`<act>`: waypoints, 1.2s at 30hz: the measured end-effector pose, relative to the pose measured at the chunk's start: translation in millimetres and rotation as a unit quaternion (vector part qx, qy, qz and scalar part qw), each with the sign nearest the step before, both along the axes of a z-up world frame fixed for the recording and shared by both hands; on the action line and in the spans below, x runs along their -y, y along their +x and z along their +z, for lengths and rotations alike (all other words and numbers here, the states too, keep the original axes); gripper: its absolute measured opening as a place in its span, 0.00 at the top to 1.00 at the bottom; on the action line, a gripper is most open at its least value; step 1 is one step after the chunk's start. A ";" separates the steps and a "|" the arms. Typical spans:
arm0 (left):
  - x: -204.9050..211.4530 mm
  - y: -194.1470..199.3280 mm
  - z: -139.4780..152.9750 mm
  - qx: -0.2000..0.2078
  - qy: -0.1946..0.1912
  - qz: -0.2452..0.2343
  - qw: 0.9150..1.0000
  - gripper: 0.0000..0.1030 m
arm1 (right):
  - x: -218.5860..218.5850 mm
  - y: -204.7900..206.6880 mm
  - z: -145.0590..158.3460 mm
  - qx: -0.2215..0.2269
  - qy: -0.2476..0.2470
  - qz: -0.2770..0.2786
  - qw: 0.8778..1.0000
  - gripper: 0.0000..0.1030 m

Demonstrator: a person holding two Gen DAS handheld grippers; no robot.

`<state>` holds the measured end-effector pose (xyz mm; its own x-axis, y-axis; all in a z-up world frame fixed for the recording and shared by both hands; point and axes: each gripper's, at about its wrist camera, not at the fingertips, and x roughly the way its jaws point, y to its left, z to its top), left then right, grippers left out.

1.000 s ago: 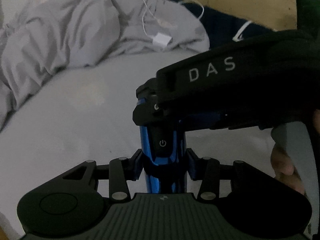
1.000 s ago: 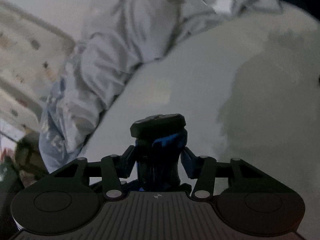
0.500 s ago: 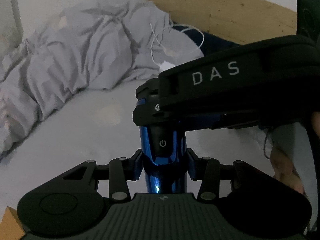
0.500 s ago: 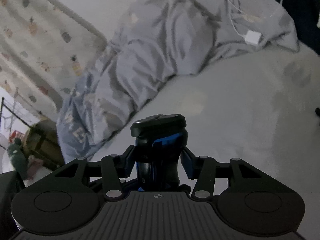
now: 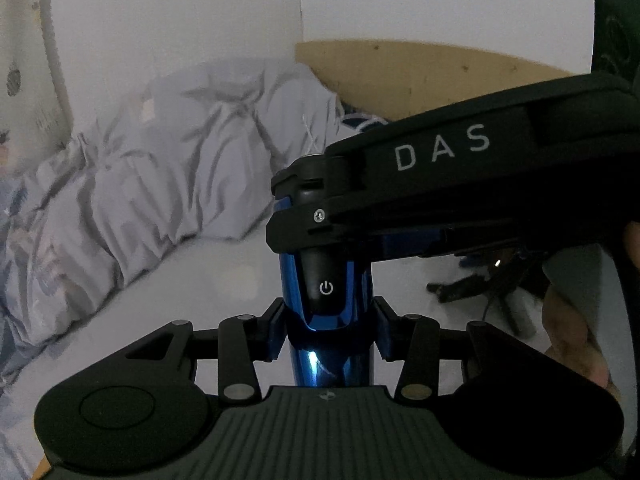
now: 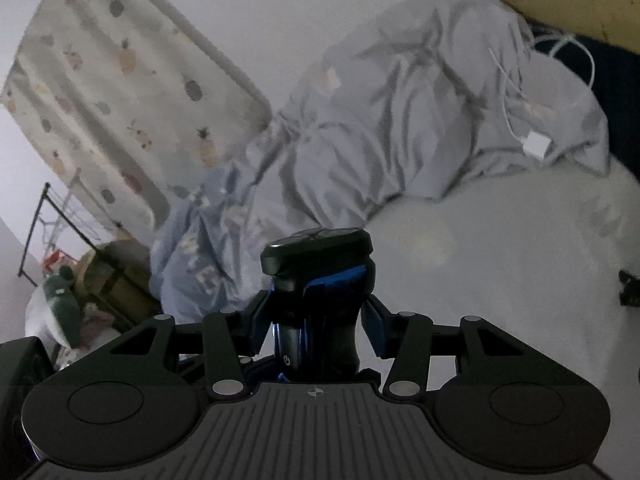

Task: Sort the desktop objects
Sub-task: 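Lift the blue shaver with the left gripper while the right gripper holds it too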

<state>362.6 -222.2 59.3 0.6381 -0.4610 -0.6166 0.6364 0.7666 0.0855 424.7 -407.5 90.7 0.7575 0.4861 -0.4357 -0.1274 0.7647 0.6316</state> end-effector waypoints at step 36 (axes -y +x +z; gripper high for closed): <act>-75.3 -157.9 127.8 0.138 -0.070 0.032 0.987 0.57 | -64.8 -195.9 185.7 0.156 -0.052 0.076 0.983 0.50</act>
